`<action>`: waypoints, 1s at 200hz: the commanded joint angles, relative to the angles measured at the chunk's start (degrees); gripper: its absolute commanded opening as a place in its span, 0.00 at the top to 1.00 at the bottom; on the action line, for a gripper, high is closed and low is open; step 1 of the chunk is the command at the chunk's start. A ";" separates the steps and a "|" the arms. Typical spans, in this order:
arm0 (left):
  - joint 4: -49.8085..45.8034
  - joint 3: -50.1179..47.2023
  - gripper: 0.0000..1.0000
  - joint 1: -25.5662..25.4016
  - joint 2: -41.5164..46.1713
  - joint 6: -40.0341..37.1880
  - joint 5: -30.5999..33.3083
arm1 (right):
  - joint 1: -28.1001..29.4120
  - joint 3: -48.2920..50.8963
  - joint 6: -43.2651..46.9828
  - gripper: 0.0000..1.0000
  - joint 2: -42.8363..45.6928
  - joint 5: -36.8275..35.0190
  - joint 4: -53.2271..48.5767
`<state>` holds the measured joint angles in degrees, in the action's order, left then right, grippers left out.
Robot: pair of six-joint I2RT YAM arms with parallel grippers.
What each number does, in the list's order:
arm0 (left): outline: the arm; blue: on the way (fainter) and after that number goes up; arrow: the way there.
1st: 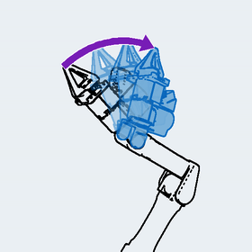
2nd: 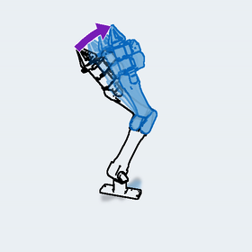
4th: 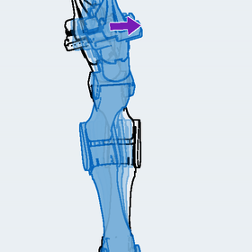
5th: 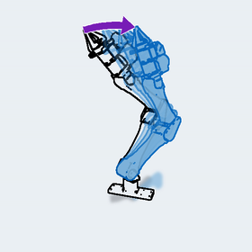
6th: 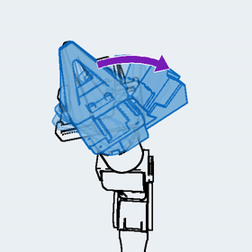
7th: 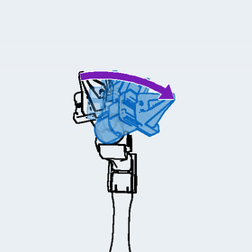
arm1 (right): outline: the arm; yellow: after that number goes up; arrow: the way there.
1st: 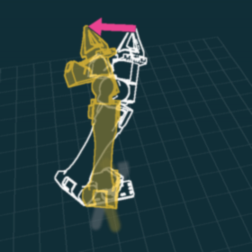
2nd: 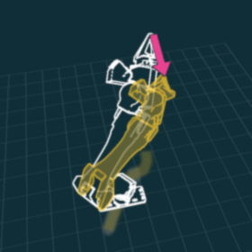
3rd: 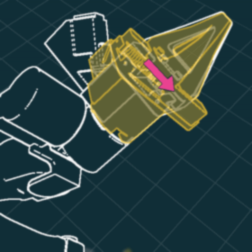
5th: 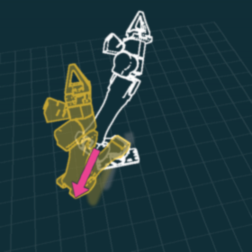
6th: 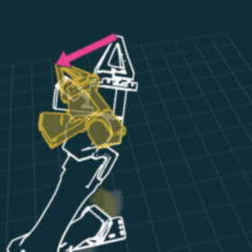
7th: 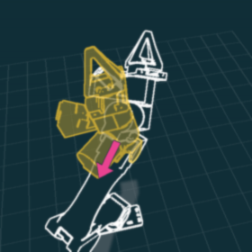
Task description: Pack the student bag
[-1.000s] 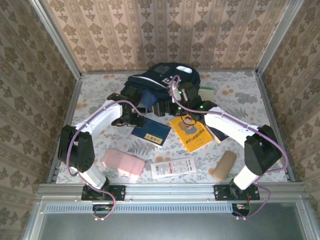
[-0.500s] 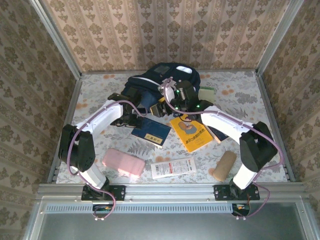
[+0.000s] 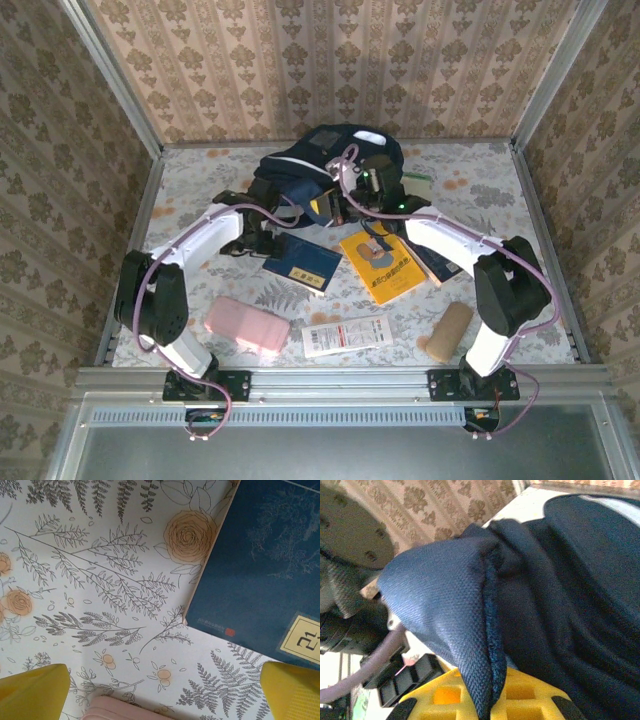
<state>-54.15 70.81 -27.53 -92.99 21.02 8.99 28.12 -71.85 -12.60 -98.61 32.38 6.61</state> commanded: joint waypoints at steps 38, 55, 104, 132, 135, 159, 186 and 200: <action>1.06 -2.06 0.01 0.99 6.94 2.47 -5.64 | -1.93 1.15 -2.30 1.00 2.07 -2.83 1.91; 1.32 -1.62 0.02 4.26 9.64 3.42 -7.87 | -1.93 2.68 -1.83 1.00 2.52 -2.18 2.54; 4.98 -1.33 0.06 13.22 17.08 8.39 -19.44 | -1.84 7.30 -2.39 1.00 3.12 -1.73 4.97; 13.29 -2.16 0.07 16.15 16.96 15.26 -31.90 | -1.34 14.46 -0.54 0.98 4.07 -0.48 15.37; 14.18 -2.14 0.07 16.30 16.72 16.17 -32.92 | -1.20 15.56 0.04 0.99 4.36 -0.55 17.08; 19.81 -2.05 0.07 16.63 13.73 23.03 -39.57 | -0.10 21.58 5.75 1.00 6.91 -5.45 21.62; 21.45 -1.50 0.07 16.77 10.98 26.35 -40.51 | 0.36 23.18 7.87 0.72 6.78 -7.56 17.48; 21.36 -1.37 0.07 16.92 10.17 26.71 -39.34 | 0.89 24.40 6.47 0.56 6.91 -5.03 18.48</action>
<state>-35.48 69.06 -11.16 -81.78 43.20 -27.46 28.95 -49.12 -7.22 -93.36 29.04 21.54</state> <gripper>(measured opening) 0.933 0.331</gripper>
